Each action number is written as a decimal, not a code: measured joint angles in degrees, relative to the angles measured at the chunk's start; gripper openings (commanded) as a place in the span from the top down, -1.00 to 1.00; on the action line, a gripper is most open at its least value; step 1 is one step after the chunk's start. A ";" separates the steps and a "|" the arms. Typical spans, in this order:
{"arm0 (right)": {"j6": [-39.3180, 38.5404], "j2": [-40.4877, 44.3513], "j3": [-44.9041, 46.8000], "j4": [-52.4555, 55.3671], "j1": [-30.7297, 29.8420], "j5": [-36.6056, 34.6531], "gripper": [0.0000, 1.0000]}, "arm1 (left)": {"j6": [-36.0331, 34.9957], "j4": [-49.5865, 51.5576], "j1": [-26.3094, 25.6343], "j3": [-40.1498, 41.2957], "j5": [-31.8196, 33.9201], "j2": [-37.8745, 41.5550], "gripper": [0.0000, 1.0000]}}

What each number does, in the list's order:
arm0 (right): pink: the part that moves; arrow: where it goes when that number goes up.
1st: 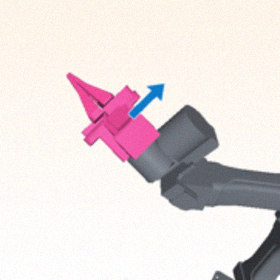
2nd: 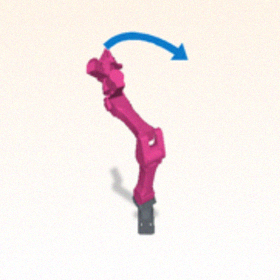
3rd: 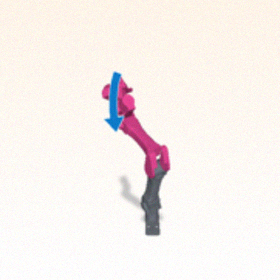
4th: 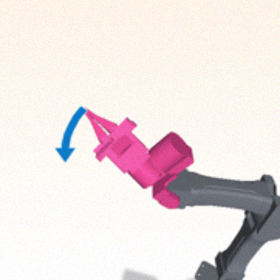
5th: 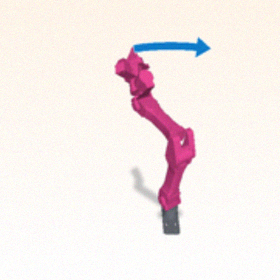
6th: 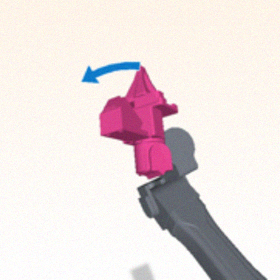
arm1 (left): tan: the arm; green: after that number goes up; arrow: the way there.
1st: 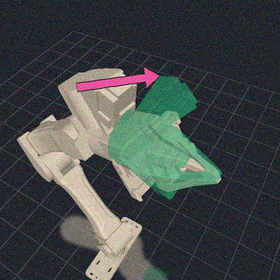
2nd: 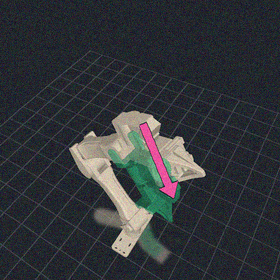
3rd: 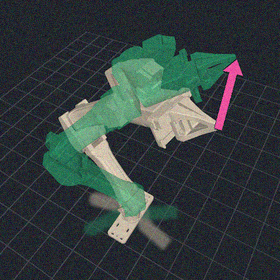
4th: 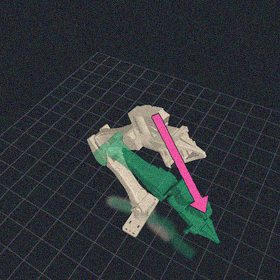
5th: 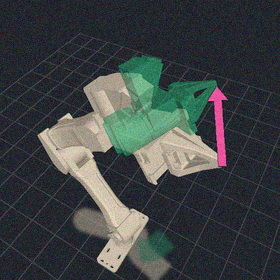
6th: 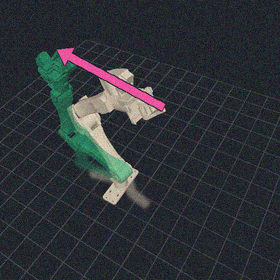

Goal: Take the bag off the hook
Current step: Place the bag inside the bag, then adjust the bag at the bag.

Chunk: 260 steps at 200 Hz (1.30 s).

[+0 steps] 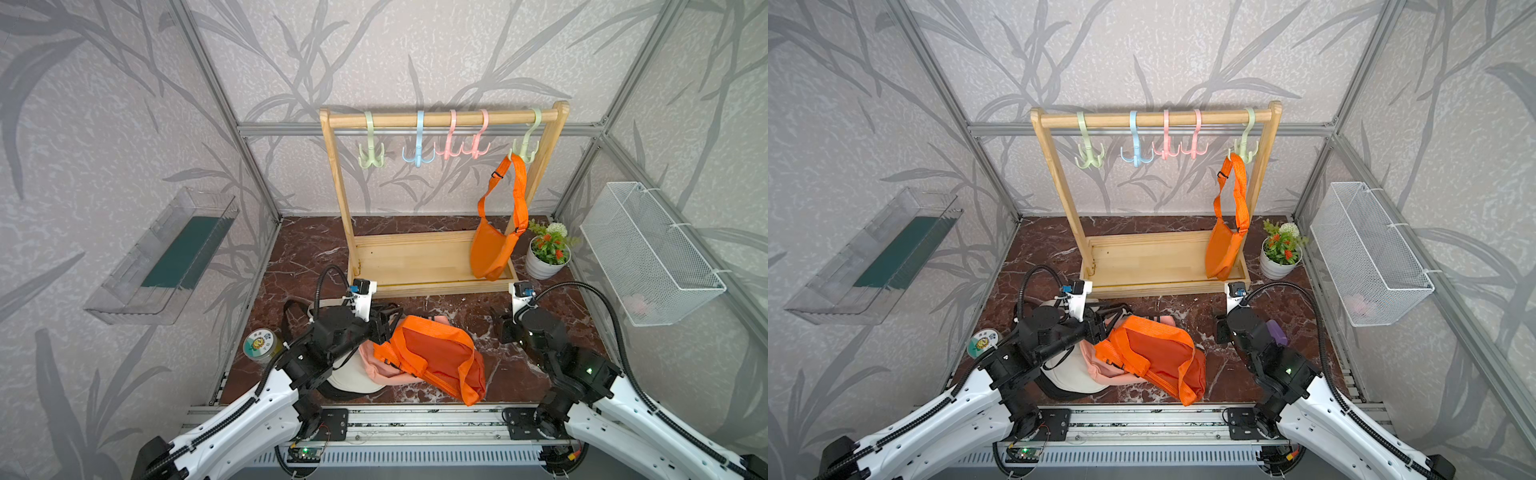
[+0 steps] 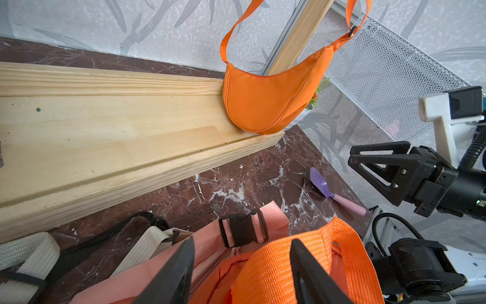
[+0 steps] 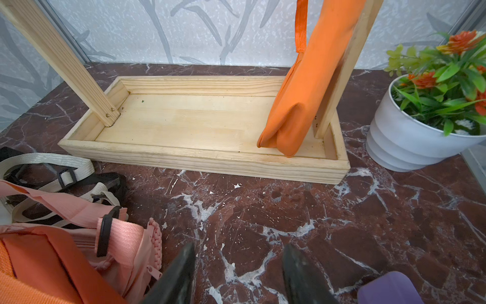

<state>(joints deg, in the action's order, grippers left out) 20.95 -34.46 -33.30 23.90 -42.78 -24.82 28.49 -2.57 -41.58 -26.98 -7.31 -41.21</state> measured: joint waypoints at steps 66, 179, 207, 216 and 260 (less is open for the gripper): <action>0.02 -0.46 0.02 -0.04 0.00 0.46 -0.10 | 0.00 0.92 0.00 0.00 1.25 2.03 -0.20; -5.86 -4.94 -0.68 -7.80 -5.81 40.06 0.62 | -0.15 2.58 0.00 0.00 -1.33 2.71 0.06; -7.56 -10.58 -0.98 -7.96 -11.08 43.52 0.63 | 0.24 2.58 0.00 0.00 -1.55 2.34 0.07; -7.98 -13.20 -1.49 -7.80 -11.41 43.91 0.63 | 0.37 2.58 0.00 0.00 -1.55 1.99 0.06; -10.88 -26.10 -1.46 -8.83 -11.45 39.10 0.96 | 1.14 2.60 0.00 0.00 -1.03 1.42 0.06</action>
<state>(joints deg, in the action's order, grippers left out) 10.07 -60.55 -34.76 15.07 -54.24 14.28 29.63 0.03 -41.58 -26.98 -8.34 -39.79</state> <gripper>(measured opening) 0.062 0.468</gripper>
